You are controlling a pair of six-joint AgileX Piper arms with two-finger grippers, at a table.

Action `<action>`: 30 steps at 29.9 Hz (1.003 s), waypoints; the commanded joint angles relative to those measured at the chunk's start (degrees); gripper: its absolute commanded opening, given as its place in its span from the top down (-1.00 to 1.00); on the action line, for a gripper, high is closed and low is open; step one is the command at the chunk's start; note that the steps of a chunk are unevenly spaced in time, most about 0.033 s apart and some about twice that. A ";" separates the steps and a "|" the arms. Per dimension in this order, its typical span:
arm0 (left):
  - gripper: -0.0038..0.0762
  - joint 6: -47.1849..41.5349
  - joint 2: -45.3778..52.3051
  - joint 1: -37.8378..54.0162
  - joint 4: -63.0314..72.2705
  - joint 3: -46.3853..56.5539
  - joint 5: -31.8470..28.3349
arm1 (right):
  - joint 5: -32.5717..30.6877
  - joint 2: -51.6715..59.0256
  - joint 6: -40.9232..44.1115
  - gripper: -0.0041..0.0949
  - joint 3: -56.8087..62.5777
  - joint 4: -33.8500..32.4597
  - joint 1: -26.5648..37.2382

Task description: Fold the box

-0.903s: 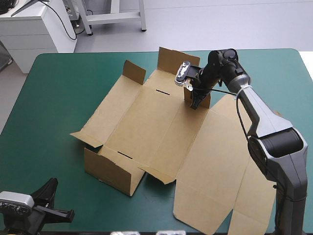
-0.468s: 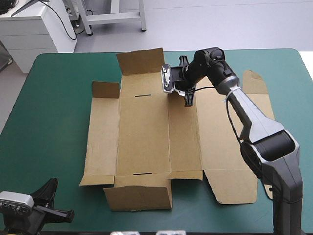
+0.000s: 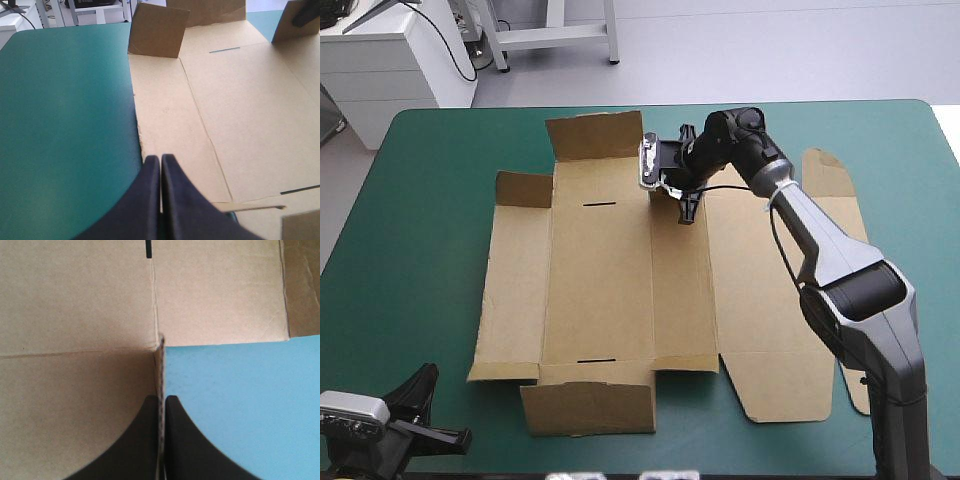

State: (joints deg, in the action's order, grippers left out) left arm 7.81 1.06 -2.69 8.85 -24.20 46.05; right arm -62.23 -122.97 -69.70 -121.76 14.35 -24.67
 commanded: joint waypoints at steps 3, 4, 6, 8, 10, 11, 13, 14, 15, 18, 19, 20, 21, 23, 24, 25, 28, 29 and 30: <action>0.92 -0.21 -0.02 -0.04 0.86 -1.11 -4.34 | 2.55 1.30 10.02 0.77 -1.92 1.16 0.11; 0.92 -0.53 -0.02 -0.04 0.86 -1.11 -4.34 | 2.55 1.30 11.59 0.69 -1.92 0.84 0.11; 0.92 -0.55 -0.02 -0.04 0.74 -1.11 -4.34 | 2.55 1.30 13.14 0.49 -1.92 -0.17 0.11; 0.92 -0.55 -0.02 -0.04 0.74 -1.11 -4.34 | 2.43 1.30 14.88 0.25 -2.56 -1.75 0.11; 0.92 -0.55 -0.02 -0.04 0.74 -1.11 -4.34 | 2.43 1.30 17.03 0.05 -3.38 -3.21 0.11; 0.92 -0.55 -0.02 -0.04 0.74 -1.11 -4.34 | 2.35 1.30 17.79 -0.04 -3.99 -3.74 0.11; 0.92 -0.55 -0.02 -0.04 0.74 -1.11 -4.34 | 2.11 1.30 19.23 -0.13 -5.56 -4.87 0.11; 0.92 -0.55 -0.02 -0.04 0.74 -1.11 -4.34 | 2.09 1.30 19.35 -0.12 -6.51 -4.99 0.11; 0.92 -0.55 -0.02 -0.04 0.74 -1.11 -4.34 | 1.77 1.30 19.91 -0.10 -7.63 -5.23 0.11; 0.92 -0.55 -0.02 -0.04 0.74 -1.11 -4.34 | 1.53 1.51 25.20 0.14 -11.74 -7.86 0.11; 0.92 -0.55 -0.02 -0.04 0.74 -1.11 -4.34 | 1.43 1.65 27.38 0.26 -13.16 -9.01 0.11; 0.92 -0.55 -0.02 -0.04 0.74 -1.11 -4.34 | 1.27 1.74 29.52 0.44 -14.99 -10.79 0.11; 0.92 -0.55 -0.02 -0.04 0.74 -1.11 -4.34 | 0.53 1.87 31.84 0.65 -16.89 -12.75 0.11; 0.92 -0.55 -0.02 -0.04 0.74 -1.11 -4.34 | -1.47 2.27 36.96 0.95 -20.40 -16.69 0.11; 0.92 -0.55 -0.02 -0.04 0.74 -1.11 -4.34 | -2.81 2.51 40.28 0.93 -22.14 -18.72 0.23; 0.92 -0.55 -0.02 -0.04 0.74 -1.11 -4.34 | -4.02 2.81 43.34 0.94 -23.07 -20.45 0.52; 0.92 -0.55 -0.02 -0.04 0.61 -1.11 -4.34 | -8.62 4.00 55.59 0.94 -24.33 -26.35 1.71; 0.92 -0.55 -0.13 -0.04 0.34 -1.11 -4.34 | -9.25 4.29 60.00 0.95 -23.77 -27.72 2.24; 0.92 -0.55 -0.13 -0.04 -0.43 -1.11 -4.34 | -9.14 4.90 62.10 0.96 -23.11 -27.72 3.21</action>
State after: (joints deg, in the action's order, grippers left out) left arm 7.64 1.06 -2.69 8.68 -24.20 46.05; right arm -70.84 -123.08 -16.34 -143.89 -9.08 -23.68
